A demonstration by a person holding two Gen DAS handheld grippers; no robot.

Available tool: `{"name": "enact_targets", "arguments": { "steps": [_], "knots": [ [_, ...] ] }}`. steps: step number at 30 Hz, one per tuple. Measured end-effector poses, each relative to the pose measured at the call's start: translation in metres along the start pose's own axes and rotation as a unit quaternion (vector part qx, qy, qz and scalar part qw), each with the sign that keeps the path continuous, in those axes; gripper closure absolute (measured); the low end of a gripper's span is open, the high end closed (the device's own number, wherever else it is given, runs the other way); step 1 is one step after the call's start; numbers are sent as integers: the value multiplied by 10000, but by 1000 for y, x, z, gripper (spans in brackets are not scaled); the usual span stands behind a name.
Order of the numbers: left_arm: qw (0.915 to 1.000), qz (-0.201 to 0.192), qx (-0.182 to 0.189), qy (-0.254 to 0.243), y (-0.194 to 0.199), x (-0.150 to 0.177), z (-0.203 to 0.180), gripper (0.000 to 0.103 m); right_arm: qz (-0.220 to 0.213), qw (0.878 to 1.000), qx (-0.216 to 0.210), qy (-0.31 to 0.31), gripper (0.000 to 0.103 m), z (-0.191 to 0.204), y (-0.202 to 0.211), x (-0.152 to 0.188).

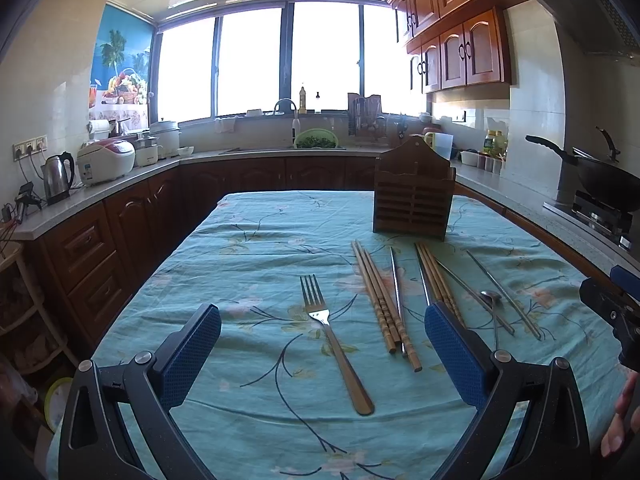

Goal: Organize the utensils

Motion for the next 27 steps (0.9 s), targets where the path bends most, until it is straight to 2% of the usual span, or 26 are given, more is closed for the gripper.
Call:
{"name": "enact_targets", "arguments": {
  "steps": [12, 18, 22, 26, 27],
  "knots": [
    [10000, 14, 16, 8, -1, 1, 0, 1, -2, 10000, -46, 10, 0, 2, 1, 1],
    [9997, 202, 84, 104, -9, 0, 5, 1, 103, 9998, -165, -15, 0, 3, -3, 1],
    [9984, 476, 110, 272, -21, -4, 14, 1, 317, 9980, -536, -65, 0, 8, -10, -1],
    [9954, 814, 220, 451, -36, -11, 26, 6, 804, 9919, -952, -265, 1, 10, -28, -2],
    [9941, 924, 263, 498, -42, -14, 29, 8, 948, 9897, -1027, -305, 6, 10, -33, -2]
  ]
}}
Point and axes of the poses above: each gripper's, at about its wrist camera, not at the fingertips, and y roughly against the way its jaws point, z to its left, x to its underside, the point moved 8 cm from there along -y, roughly the way its jaws point, and after that the axes turned 15 degrees about z, right-handed, at the moved point
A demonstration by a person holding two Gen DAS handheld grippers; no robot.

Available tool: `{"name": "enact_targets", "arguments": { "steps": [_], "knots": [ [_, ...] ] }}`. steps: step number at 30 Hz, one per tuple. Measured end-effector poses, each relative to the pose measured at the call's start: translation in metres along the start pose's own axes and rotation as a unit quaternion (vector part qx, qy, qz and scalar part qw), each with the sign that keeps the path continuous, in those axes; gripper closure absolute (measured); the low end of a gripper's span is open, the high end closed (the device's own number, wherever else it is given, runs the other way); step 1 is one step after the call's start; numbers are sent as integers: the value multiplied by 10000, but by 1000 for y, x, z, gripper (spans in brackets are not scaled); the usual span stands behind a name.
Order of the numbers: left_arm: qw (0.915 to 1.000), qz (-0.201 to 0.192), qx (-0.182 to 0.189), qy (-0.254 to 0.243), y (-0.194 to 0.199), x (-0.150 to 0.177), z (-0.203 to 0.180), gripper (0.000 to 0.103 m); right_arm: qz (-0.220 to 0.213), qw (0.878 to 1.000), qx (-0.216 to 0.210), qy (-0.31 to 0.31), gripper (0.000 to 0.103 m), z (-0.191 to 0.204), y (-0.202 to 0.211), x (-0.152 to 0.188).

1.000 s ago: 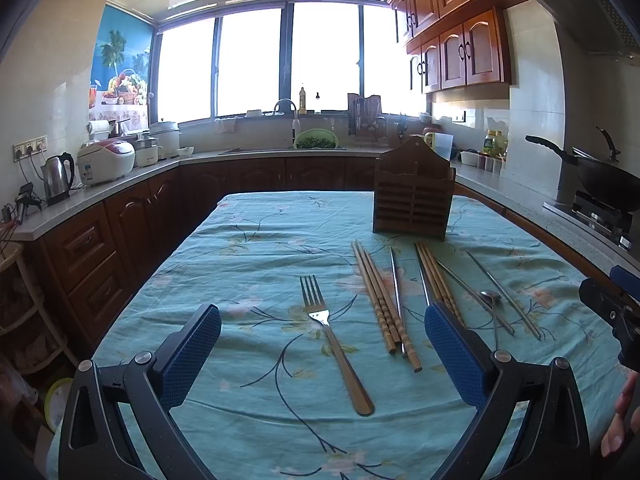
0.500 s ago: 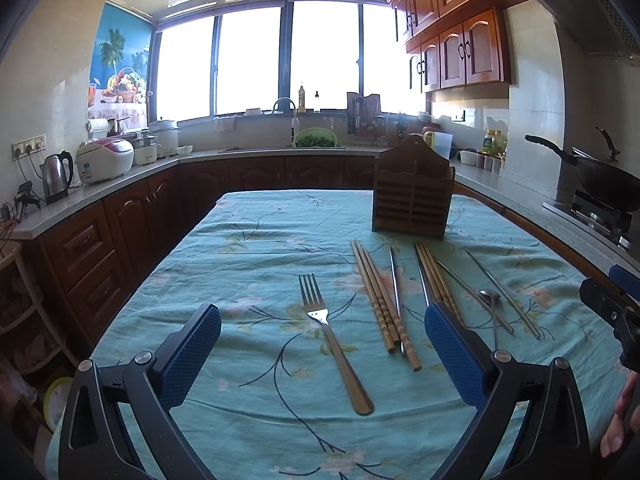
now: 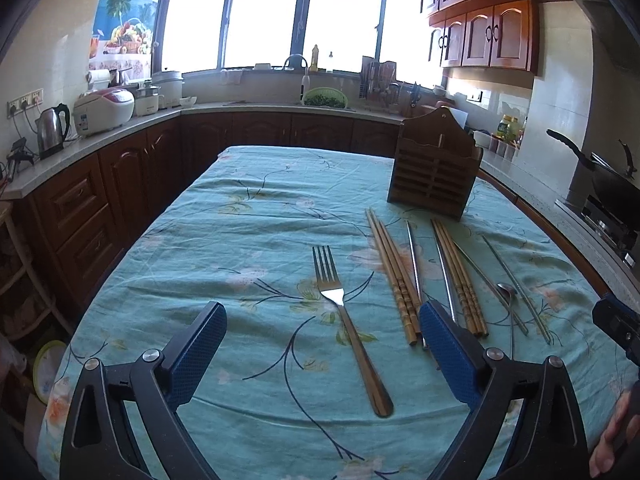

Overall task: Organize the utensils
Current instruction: 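Grasp the steel spoon with the right tool while the left tool grasps the steel fork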

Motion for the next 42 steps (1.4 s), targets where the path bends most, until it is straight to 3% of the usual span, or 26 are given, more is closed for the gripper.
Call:
{"name": "enact_targets", "arguments": {
  "steps": [7, 15, 23, 28, 31, 32, 36, 37, 38, 42],
  "knots": [
    [9963, 784, 338, 133, -38, -27, 15, 38, 942, 9938, -428, -407, 38, -10, -43, -1],
    [9915, 1169, 568, 57, -77, -59, 18, 49, 1505, 9853, -431, -683, 58, -25, -80, -8],
    [9875, 1430, 647, -135, -126, -85, 20, 52, 1820, 9757, -589, -1071, 67, -45, -105, -12],
    [9855, 1549, 621, -306, -154, -96, 16, 60, 1888, 9716, -771, -1198, 75, -47, -113, -16],
    [9847, 1554, 679, -406, -161, -100, 12, 73, 1915, 9677, -925, -1353, 87, -50, -118, -18],
    [9843, 1556, 706, -439, -162, -100, 10, 77, 1905, 9665, -983, -1415, 96, -52, -119, -18],
    [9818, 1579, 932, -500, -164, -99, 7, 89, 1831, 9646, -1128, -1529, 99, -54, -118, -20],
    [9806, 1598, 1025, -495, -164, -98, 6, 99, 1798, 9655, -1129, -1509, 100, -54, -116, -21],
    [9798, 1627, 1062, -482, -164, -97, 6, 102, 1703, 9678, -1127, -1472, 100, -53, -110, -24],
    [9805, 1541, 1121, -478, -153, -98, 7, 102, 1470, 9718, -1192, -1409, 101, -51, -95, -35]
  ]
}}
Point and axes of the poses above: each gripper's, at about its wrist camera, not at the fingertips, and y roughly against the way its jaws point, z to its left, x to its underside, the point moved 8 cm from there along -y, roughly the way its jaws point, and after that the axes turned 15 degrees about z, right-handed, at the moved point
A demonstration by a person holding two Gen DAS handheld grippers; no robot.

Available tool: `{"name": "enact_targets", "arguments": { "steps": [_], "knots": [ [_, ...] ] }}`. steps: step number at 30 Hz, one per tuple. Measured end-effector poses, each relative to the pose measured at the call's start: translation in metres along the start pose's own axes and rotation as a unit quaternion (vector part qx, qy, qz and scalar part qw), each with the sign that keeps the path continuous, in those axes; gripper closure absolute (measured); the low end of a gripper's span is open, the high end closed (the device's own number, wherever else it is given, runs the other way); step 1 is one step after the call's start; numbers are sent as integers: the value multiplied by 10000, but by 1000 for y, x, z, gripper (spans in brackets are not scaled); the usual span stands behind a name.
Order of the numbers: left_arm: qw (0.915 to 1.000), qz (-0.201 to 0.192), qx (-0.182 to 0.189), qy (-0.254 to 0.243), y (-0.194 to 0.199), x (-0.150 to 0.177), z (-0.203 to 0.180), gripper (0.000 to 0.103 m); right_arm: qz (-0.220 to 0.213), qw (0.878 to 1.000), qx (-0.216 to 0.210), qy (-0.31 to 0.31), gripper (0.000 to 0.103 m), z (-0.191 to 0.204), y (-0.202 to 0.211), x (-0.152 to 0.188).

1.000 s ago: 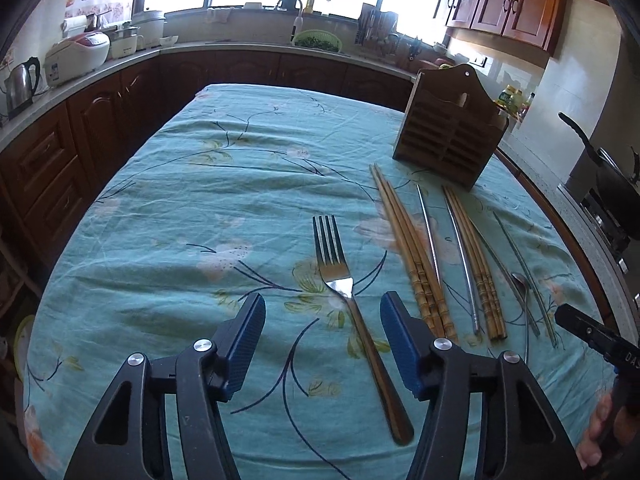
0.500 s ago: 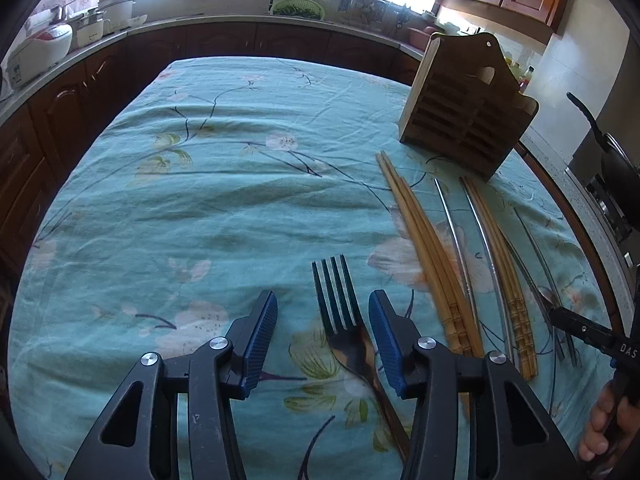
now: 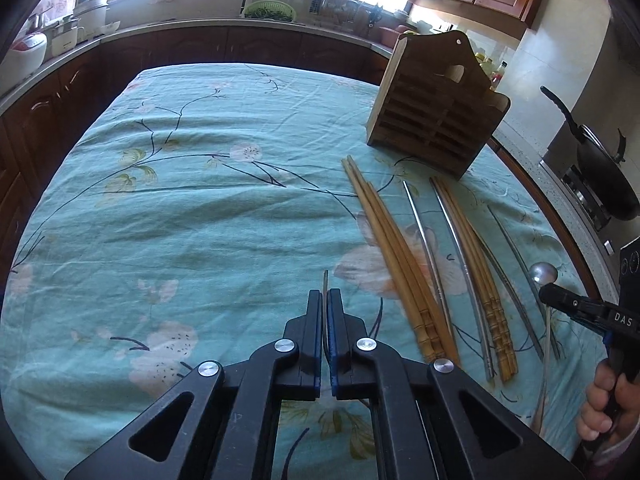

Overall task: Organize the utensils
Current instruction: 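Grasp the steel spoon with the right tool while the left tool grasps the steel fork, then lift and carry the spoon with the right tool while the left carries the fork into the holder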

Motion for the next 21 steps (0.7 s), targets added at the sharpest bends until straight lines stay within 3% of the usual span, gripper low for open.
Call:
{"name": "enact_targets", "arguments": {
  "steps": [11, 21],
  "knots": [
    [9974, -699, 93, -150, 79, 7, -18, 102, -596, 9971, 62, 470, 101, 34, 44, -22],
    [9887, -1455, -66, -343, 139, -9, -39, 102, -1167, 9893, 319, 810, 101, 51, 81, -50]
  ]
}}
Point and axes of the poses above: each gripper's, at about its wrist camera, not at the fingertips, and y roughly against the way its jaws point, z to its left, x to its underside, the point moved 8 cm from there along -y, roughly the way its jaws point, and after that the axes turned 15 degrees about z, right-handed, at the moved point
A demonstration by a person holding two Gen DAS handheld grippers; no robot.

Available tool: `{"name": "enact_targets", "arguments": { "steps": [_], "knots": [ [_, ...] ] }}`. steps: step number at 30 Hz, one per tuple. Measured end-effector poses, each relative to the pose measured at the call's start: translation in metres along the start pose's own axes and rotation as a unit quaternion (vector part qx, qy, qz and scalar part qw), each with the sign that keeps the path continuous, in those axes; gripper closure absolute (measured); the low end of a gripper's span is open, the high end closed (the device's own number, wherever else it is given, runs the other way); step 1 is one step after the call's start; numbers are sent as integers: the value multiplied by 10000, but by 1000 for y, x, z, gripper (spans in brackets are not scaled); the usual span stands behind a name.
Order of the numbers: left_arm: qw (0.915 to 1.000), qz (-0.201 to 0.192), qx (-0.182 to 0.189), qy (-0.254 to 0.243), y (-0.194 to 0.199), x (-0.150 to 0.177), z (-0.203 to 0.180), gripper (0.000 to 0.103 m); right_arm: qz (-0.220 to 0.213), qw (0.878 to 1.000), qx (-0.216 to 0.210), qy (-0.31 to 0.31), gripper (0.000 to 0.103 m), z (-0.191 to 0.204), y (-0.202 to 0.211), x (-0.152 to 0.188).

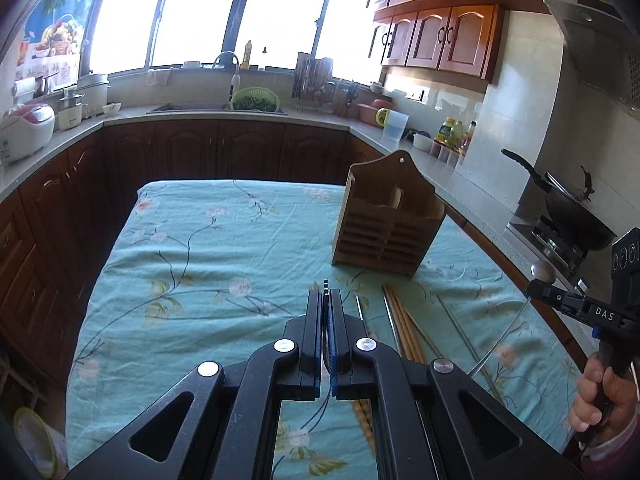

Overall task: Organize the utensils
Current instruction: 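Lift and carry the spoon with the right tool while the left carries the fork into the holder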

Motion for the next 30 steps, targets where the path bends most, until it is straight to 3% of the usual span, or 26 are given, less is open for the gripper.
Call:
{"name": "enact_targets", "arguments": {
  "steps": [11, 18, 26, 30],
  "knots": [
    [9986, -486, -180, -83, 2, -47, -13, 102, -477, 9980, 350, 201, 101, -4, 15, -42],
    [9949, -930, -384, -110, -10, -101, -20, 102, -968, 9920, 689, 429, 101, -1, 23, -99],
    [9882, -1356, -680, -198, -61, -171, -33, 102, -1417, 9815, 1038, 759, 101, 13, 20, -161],
    [9866, -1371, -856, -229, -108, -185, -36, 102, -1438, 9773, 1268, 903, 101, 14, -4, -180]
  ]
}}
Point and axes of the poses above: each gripper's, at about its wrist camera, not at the fingertips, and y roughly against the way its jaws point, z to its left, x to its underside, the point moved 8 cm from there along -y, roughly the way its jaws point, and after that the axes turned 15 degrees about z, right-handed, at the moved point
